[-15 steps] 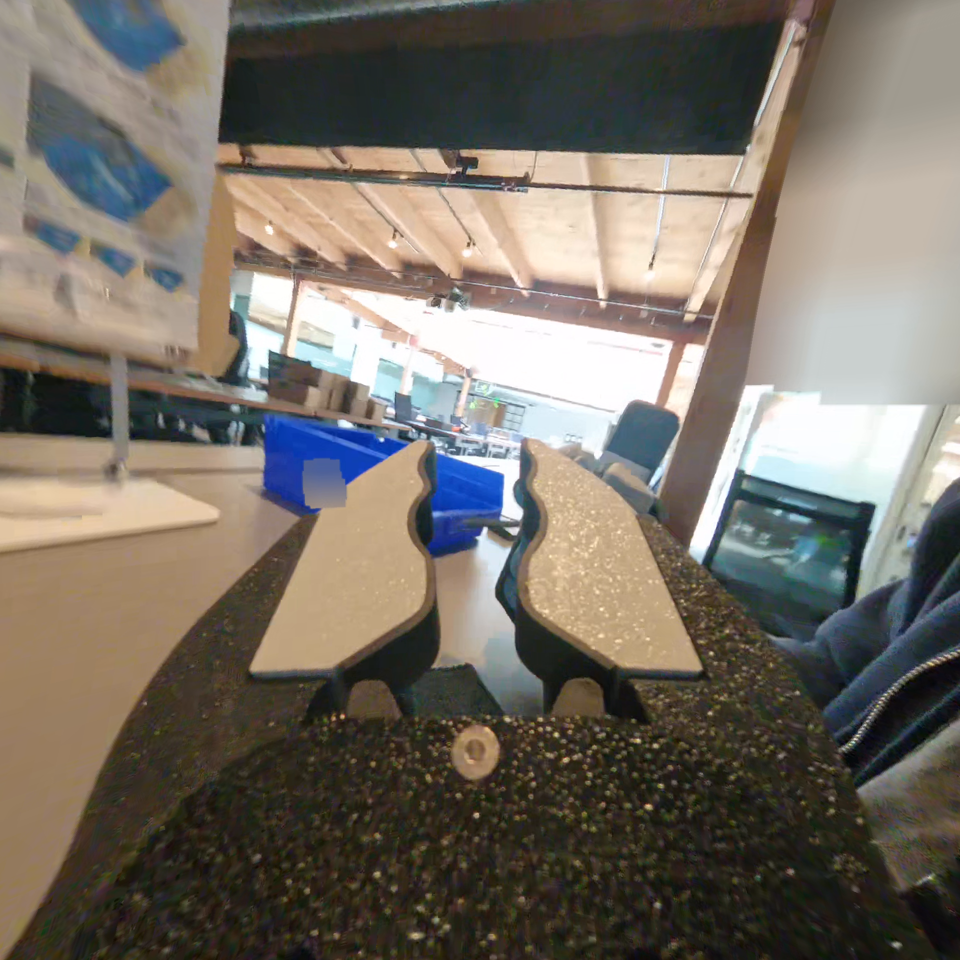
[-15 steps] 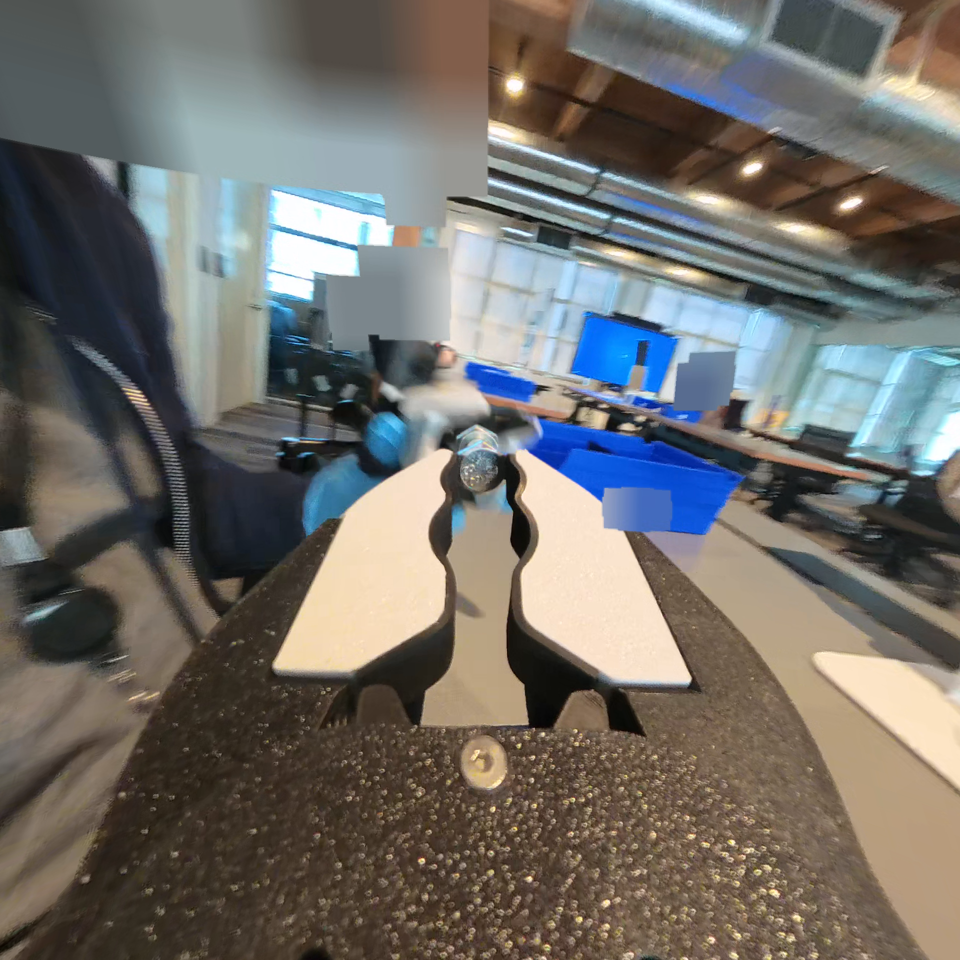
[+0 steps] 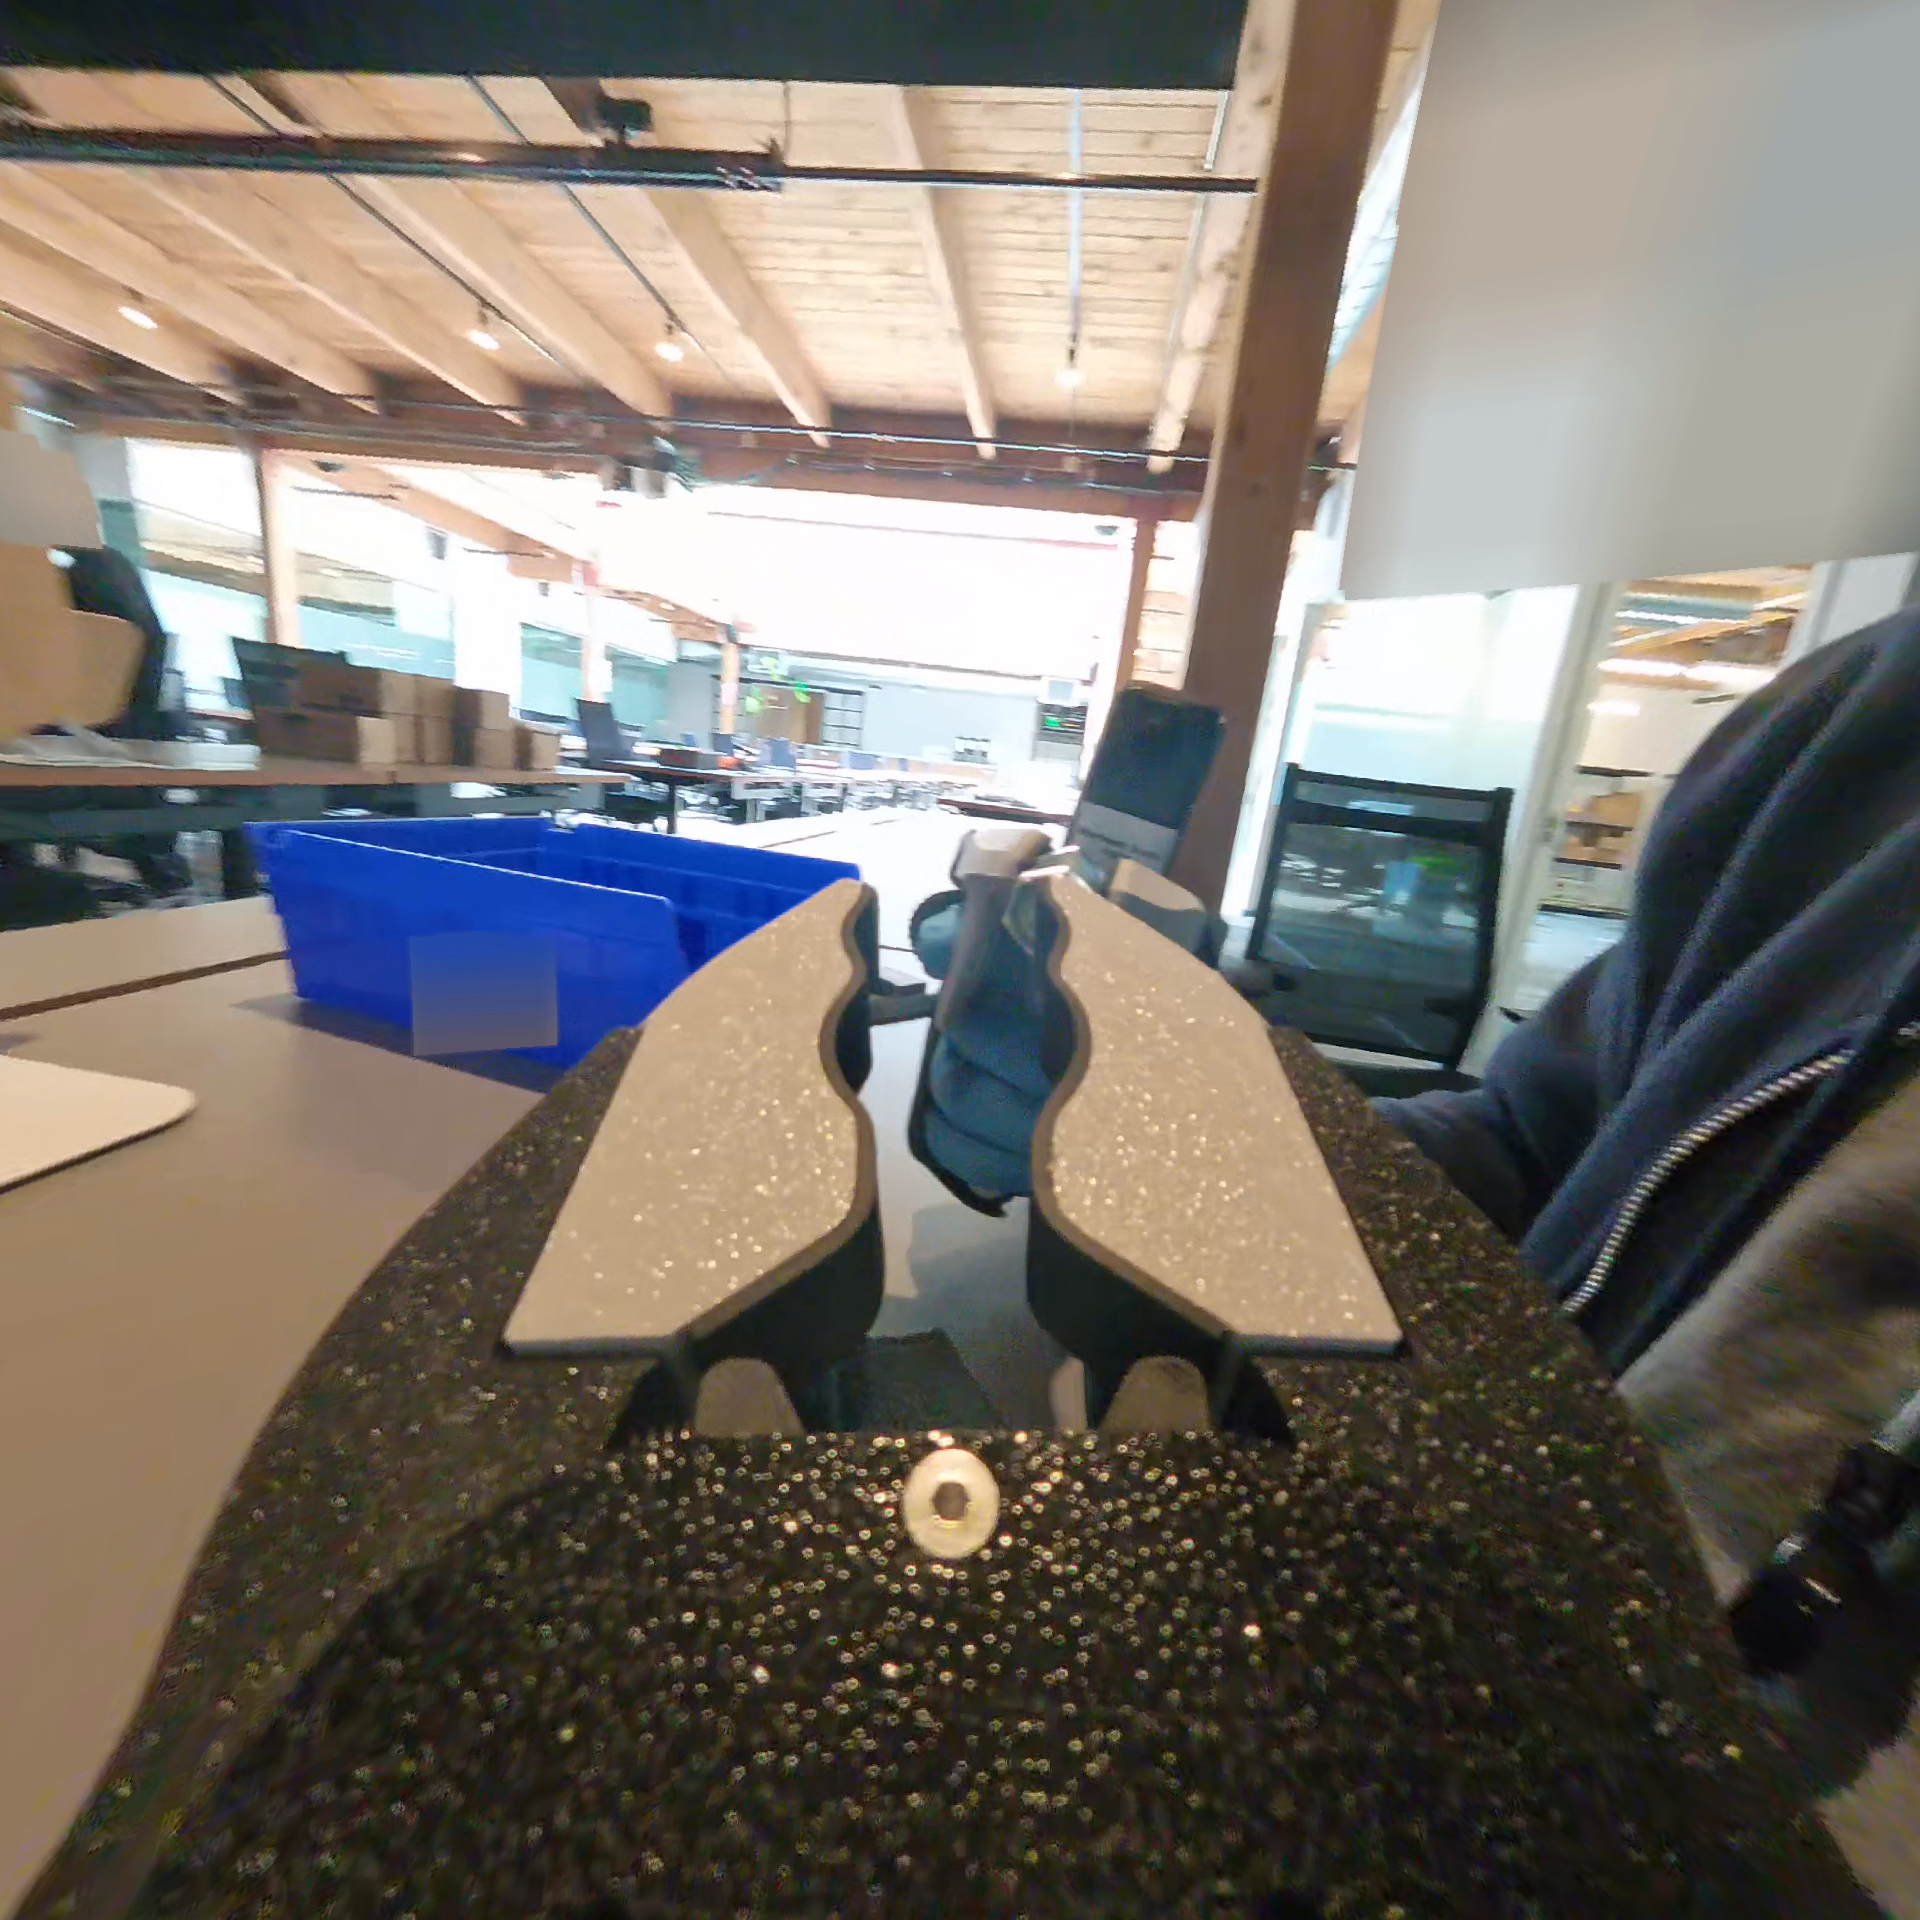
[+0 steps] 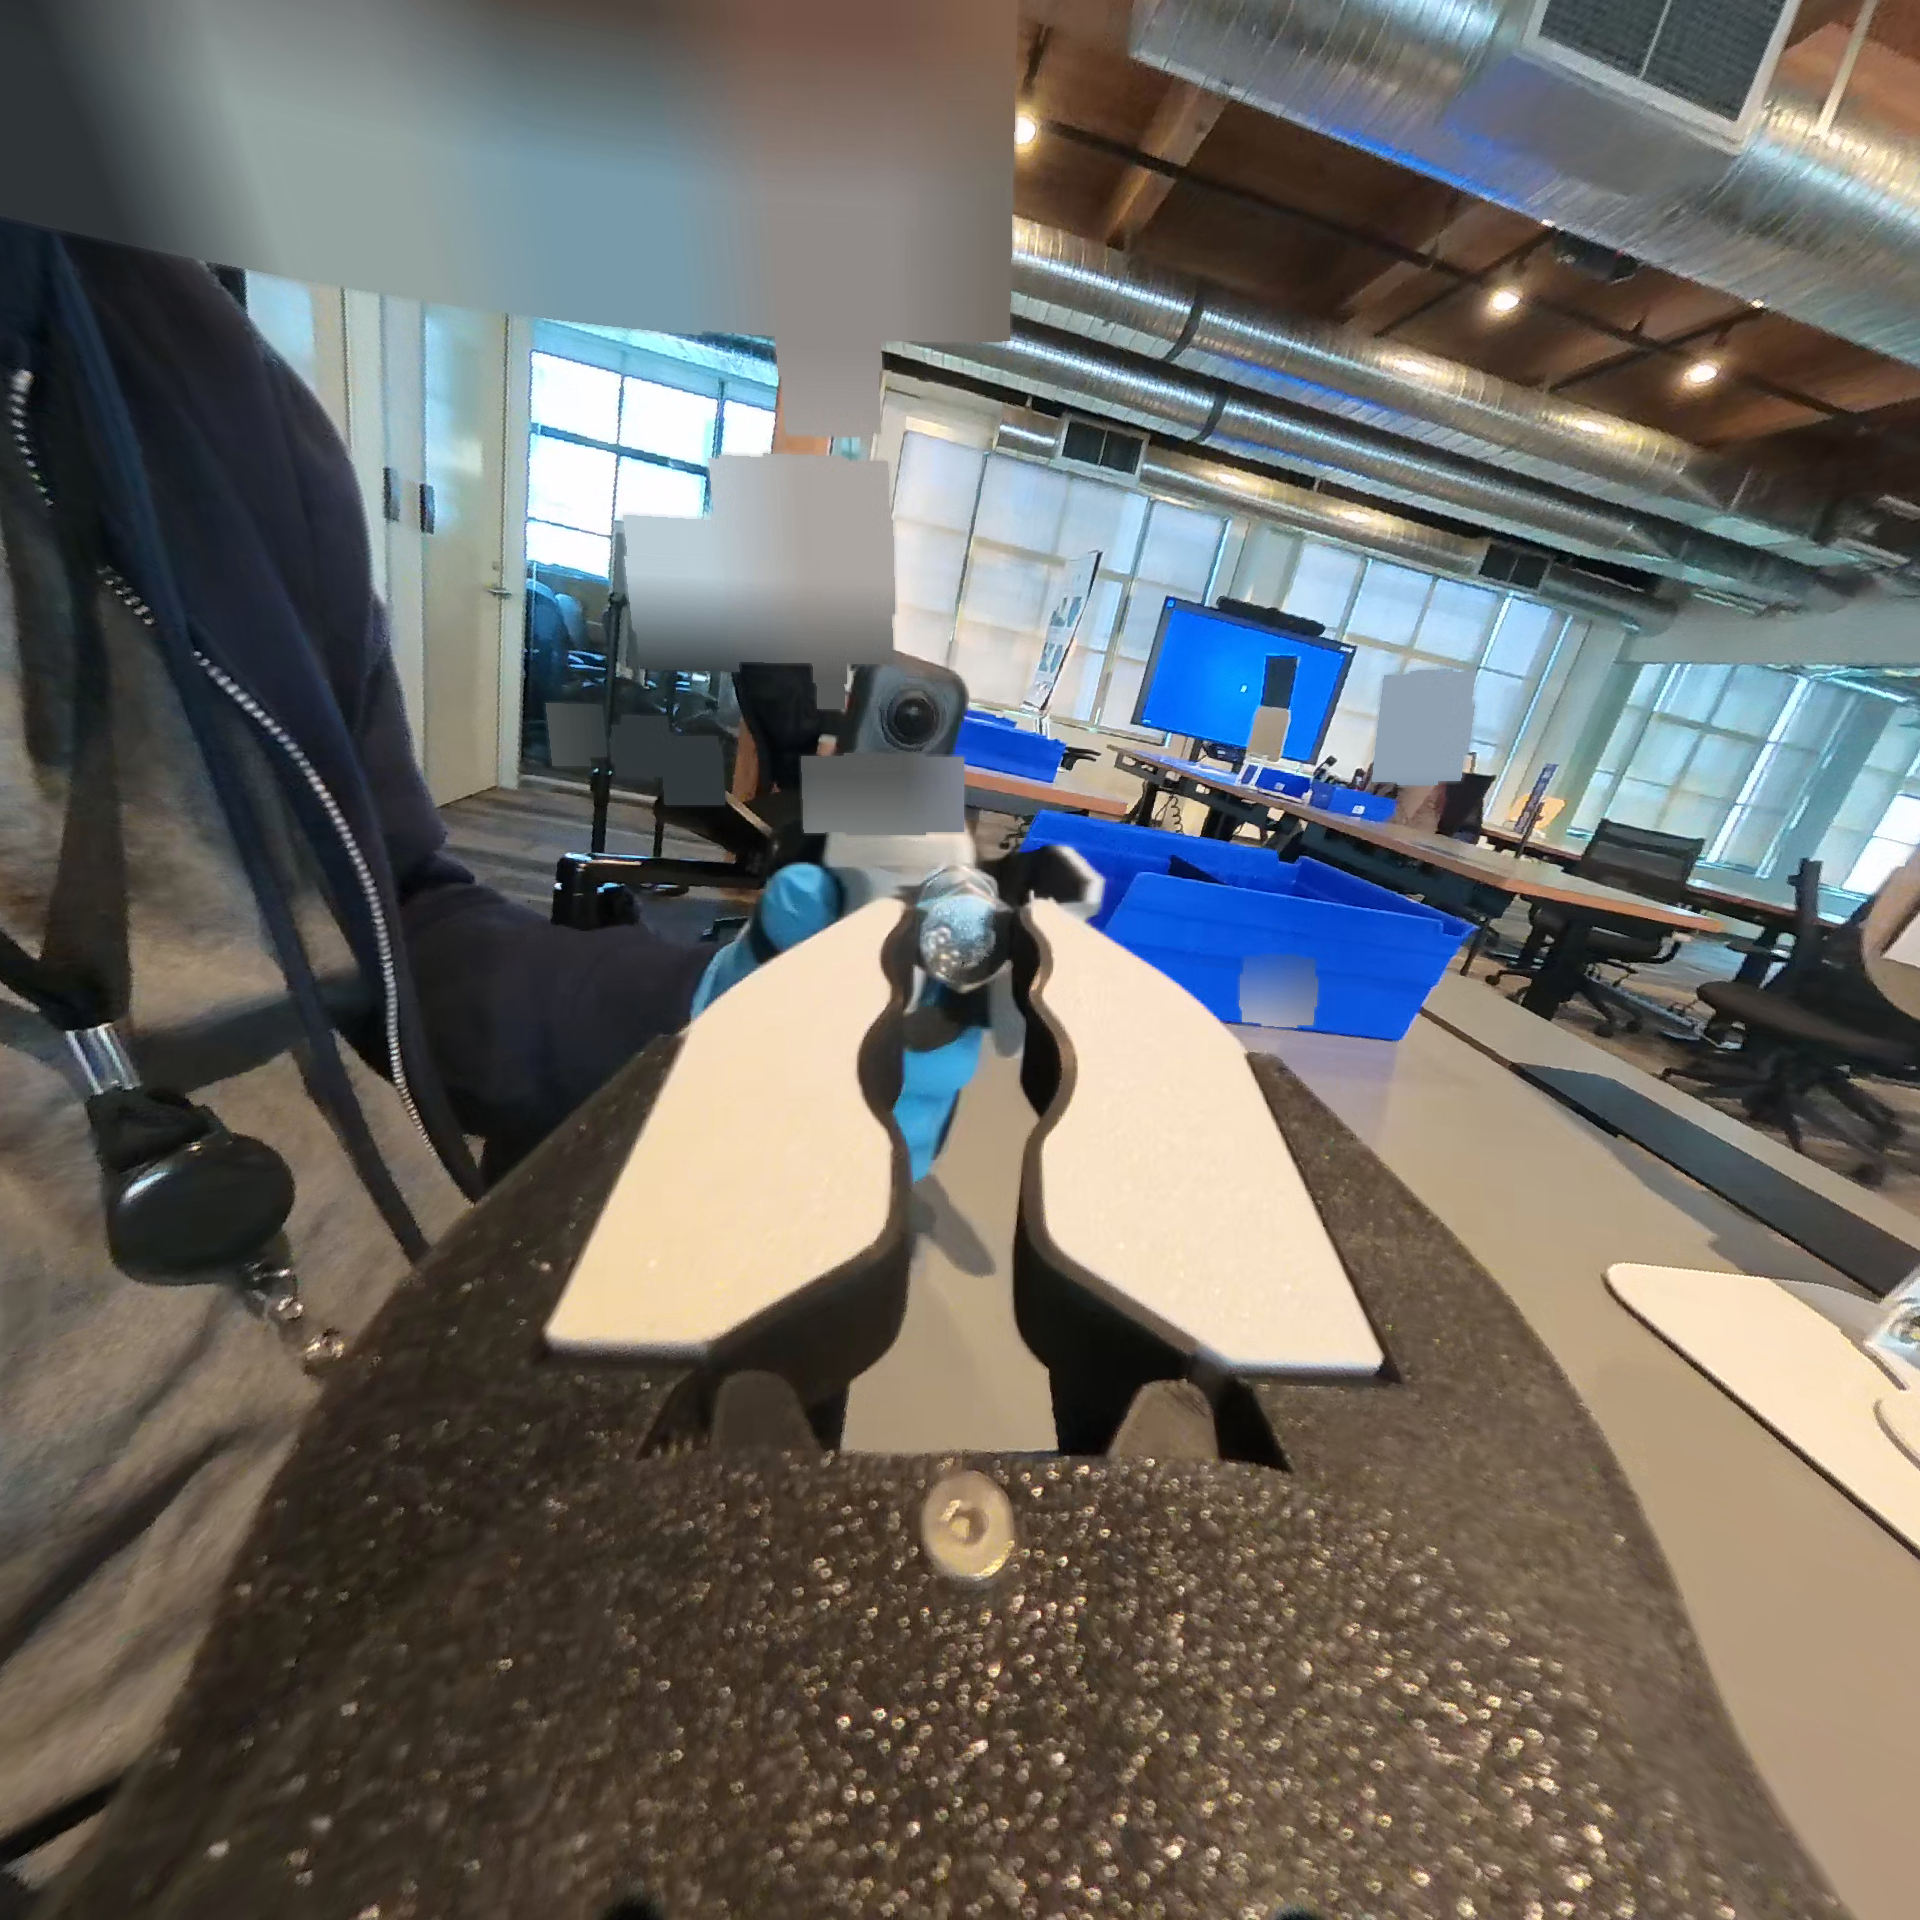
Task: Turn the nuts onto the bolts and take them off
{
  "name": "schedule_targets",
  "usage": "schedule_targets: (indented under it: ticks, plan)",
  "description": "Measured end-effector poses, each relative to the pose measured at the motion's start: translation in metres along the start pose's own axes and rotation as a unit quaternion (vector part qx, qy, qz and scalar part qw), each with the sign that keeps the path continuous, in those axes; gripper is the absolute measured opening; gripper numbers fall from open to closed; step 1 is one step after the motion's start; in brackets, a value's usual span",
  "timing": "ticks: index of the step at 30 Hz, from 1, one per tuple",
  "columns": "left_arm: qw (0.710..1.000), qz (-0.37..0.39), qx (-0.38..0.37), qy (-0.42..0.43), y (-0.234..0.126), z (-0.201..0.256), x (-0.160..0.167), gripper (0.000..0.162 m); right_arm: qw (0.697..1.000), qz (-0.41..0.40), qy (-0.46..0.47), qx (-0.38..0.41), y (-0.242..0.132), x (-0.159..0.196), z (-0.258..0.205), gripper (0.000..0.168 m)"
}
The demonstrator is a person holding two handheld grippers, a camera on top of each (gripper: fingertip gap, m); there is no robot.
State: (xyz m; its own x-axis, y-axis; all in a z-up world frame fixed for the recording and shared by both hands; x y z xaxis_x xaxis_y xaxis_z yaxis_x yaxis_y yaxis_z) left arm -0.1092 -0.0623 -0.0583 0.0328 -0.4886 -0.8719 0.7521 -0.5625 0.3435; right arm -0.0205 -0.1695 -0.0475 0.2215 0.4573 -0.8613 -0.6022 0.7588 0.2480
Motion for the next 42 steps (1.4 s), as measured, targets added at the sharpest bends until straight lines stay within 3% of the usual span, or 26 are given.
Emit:
schedule_targets:
  ticks: [16, 18, 20, 22, 25, 26, 27, 29, 35, 38, 42]
  plan:
    - [0.998, -0.046, 0.033, -0.027, 0.004, 0.011, 0.016, 0.031, 0.999, -0.026, -0.016, -0.018, 0.005, 0.000, -0.014, 0.017]
    - [0.998, -0.049, 0.030, -0.013, 0.004, 0.012, 0.017, 0.020, 0.999, -0.028, -0.016, -0.022, 0.006, -0.001, -0.016, 0.018]
    - [0.998, -0.044, 0.016, 0.032, 0.004, 0.013, 0.016, 0.016, 0.999, -0.028, -0.012, -0.023, 0.005, 0.000, -0.017, 0.017]
    - [0.990, -0.043, -0.016, 0.134, 0.003, 0.015, 0.016, 0.016, 0.999, -0.031, -0.002, -0.023, 0.005, 0.002, -0.016, 0.017]
    - [0.926, -0.031, -0.098, 0.364, 0.005, 0.022, 0.020, 0.015, 0.999, -0.033, 0.013, -0.016, 0.003, 0.007, -0.011, 0.017]
    - [0.903, -0.019, -0.112, 0.415, 0.006, 0.026, 0.022, 0.015, 0.999, -0.029, 0.016, -0.015, 0.003, 0.007, -0.010, 0.017]
    - [0.898, -0.008, -0.102, 0.428, 0.007, 0.031, 0.023, 0.017, 0.999, -0.025, 0.017, -0.013, 0.002, 0.006, -0.010, 0.017]
    - [0.927, 0.018, -0.068, 0.369, 0.007, 0.038, 0.020, 0.030, 1.000, -0.022, 0.019, -0.009, 0.001, 0.005, -0.009, 0.017]
    - [0.994, 0.032, -0.021, 0.098, -0.001, 0.018, 0.005, 0.032, 1.000, -0.014, 0.014, -0.010, 0.001, 0.003, -0.010, 0.017]
    - [1.000, -0.007, 0.011, -0.019, 0.002, 0.010, 0.011, 0.031, 1.000, -0.011, 0.013, -0.014, 0.002, 0.002, -0.010, 0.017]
    - [0.994, -0.030, 0.042, -0.095, 0.003, 0.008, 0.016, 0.027, 1.000, -0.014, 0.008, -0.017, 0.002, 0.002, -0.012, 0.017]
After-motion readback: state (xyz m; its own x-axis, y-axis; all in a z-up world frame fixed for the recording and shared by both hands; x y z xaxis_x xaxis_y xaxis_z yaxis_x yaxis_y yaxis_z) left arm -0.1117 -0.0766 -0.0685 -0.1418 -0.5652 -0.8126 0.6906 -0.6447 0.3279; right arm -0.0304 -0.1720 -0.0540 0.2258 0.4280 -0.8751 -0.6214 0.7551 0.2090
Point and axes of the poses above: each gripper's, where its closed fingertips meet, y out along the fingers, x out of its underside, z = x × y across the jaws, the point moved 6 cm from there along -y, back along the fingers, and after that the axes turned 15 degrees about -y, right-handed, at the moved point
